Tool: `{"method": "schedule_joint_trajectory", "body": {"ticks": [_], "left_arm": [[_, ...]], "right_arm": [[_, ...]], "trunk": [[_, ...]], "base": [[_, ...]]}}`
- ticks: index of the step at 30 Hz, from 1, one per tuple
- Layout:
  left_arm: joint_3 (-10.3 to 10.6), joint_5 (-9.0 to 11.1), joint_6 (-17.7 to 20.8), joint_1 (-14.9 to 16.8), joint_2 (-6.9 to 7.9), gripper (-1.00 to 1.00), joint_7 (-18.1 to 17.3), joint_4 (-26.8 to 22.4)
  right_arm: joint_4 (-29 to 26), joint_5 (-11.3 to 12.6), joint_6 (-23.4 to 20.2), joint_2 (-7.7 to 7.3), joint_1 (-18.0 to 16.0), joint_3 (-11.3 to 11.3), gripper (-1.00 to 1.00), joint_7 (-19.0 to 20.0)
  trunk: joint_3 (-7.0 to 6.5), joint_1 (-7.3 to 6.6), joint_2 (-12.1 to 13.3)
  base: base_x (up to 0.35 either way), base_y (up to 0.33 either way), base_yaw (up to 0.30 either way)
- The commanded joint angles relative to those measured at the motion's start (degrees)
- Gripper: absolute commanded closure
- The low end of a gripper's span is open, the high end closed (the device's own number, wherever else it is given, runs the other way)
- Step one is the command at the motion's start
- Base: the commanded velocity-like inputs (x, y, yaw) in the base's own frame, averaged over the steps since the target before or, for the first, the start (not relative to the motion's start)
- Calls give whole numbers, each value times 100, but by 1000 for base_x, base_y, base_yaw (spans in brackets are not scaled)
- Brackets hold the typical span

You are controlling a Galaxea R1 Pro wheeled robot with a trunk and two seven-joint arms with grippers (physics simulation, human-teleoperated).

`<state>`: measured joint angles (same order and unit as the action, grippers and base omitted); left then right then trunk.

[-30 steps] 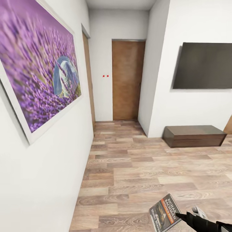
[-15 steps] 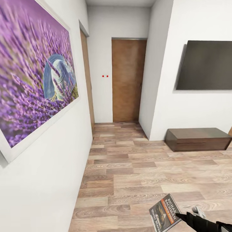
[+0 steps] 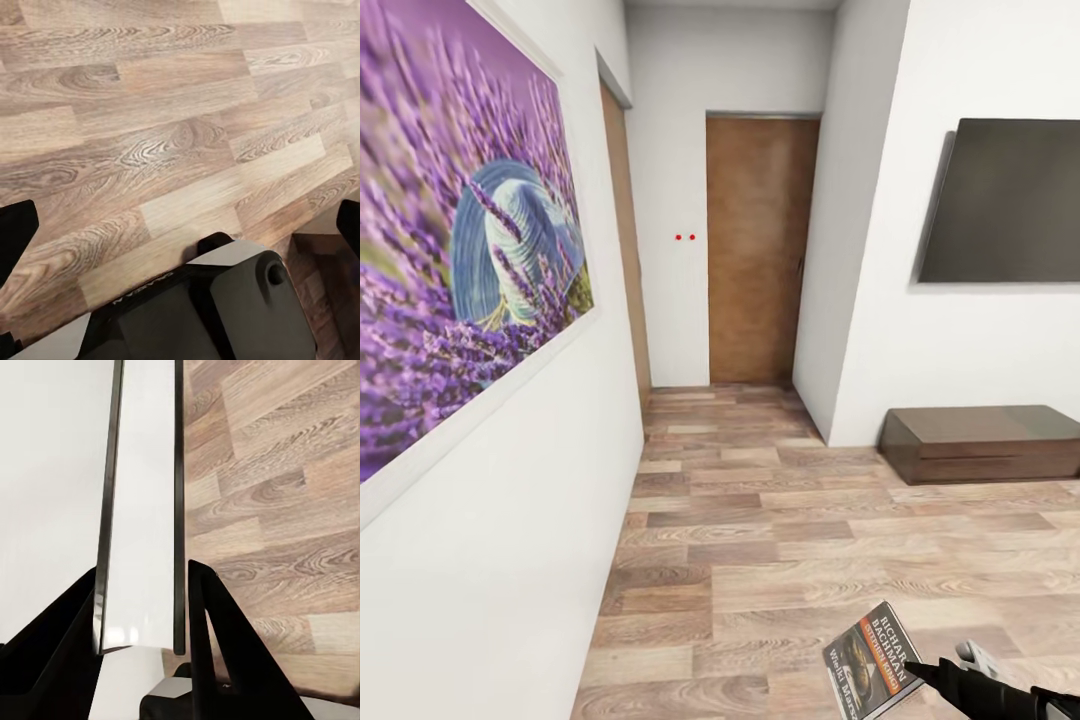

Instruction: In the bedroom, move the book from the bed onto either nightstand, and place the two sandals side by side next to the bed.

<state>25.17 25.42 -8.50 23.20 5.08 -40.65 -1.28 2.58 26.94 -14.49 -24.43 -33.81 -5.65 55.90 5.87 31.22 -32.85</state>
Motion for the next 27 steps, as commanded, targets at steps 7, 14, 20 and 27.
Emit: {"method": "schedule_joint_trajectory", "body": {"ticks": [7, 14, 20, 27], "left_arm": [[49, 33, -38, 2, 0, -100, -10, 5], [49, 33, -38, 1, 0, -100, -13, 5], [49, 33, -38, 3, 1, -100, -13, 5], [49, 33, -38, 3, -1, -100, -13, 5]], "right_arm": [[14, 66, -38, 0, -11, -15, 100, 21], [14, 66, -37, 0, -11, -15, 100, 18], [14, 66, -37, 0, -11, -15, 100, 17], [22, 64, -37, 0, -11, -15, 100, 9]], "trunk": [[10, 6, -9], [10, 6, -9], [10, 6, -9], [10, 6, -9]], "base": [[332, 0, 0], [332, 0, 0], [332, 0, 0], [332, 0, 0]]}}
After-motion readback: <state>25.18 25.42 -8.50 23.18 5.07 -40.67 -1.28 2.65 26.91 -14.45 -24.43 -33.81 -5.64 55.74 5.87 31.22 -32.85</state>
